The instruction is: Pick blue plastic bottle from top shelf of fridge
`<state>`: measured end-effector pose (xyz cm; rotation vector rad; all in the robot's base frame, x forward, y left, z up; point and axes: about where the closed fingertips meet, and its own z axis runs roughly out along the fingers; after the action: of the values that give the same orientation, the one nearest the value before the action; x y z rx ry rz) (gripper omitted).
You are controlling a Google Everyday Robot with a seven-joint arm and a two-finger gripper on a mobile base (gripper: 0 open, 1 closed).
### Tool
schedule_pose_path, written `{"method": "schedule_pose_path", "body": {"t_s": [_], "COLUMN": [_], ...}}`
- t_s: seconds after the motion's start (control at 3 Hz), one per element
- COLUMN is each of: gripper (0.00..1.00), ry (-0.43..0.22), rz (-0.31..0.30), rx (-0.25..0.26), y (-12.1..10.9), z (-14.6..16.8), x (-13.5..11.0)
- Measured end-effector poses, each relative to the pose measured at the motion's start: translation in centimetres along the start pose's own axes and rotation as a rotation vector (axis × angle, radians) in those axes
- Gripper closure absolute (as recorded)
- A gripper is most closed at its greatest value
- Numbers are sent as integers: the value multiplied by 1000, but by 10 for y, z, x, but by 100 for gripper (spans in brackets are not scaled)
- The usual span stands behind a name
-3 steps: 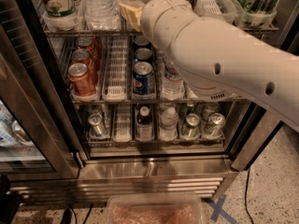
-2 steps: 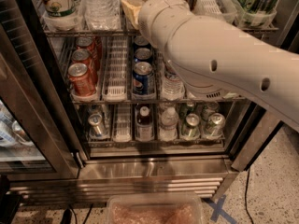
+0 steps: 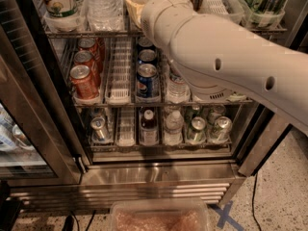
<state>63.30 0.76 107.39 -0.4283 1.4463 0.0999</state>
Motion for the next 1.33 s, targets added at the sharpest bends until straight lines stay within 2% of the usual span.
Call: {"method": "schedule_pose_path", "body": {"t_s": [0.33, 0.67, 1.33], "gripper": [100, 100, 100], "ry": [0, -14, -97], "rz": [0, 1, -11], "rx": [0, -12, -5], "y": [0, 4, 12], "z": [0, 0, -3], "x": [0, -7, -35]}}
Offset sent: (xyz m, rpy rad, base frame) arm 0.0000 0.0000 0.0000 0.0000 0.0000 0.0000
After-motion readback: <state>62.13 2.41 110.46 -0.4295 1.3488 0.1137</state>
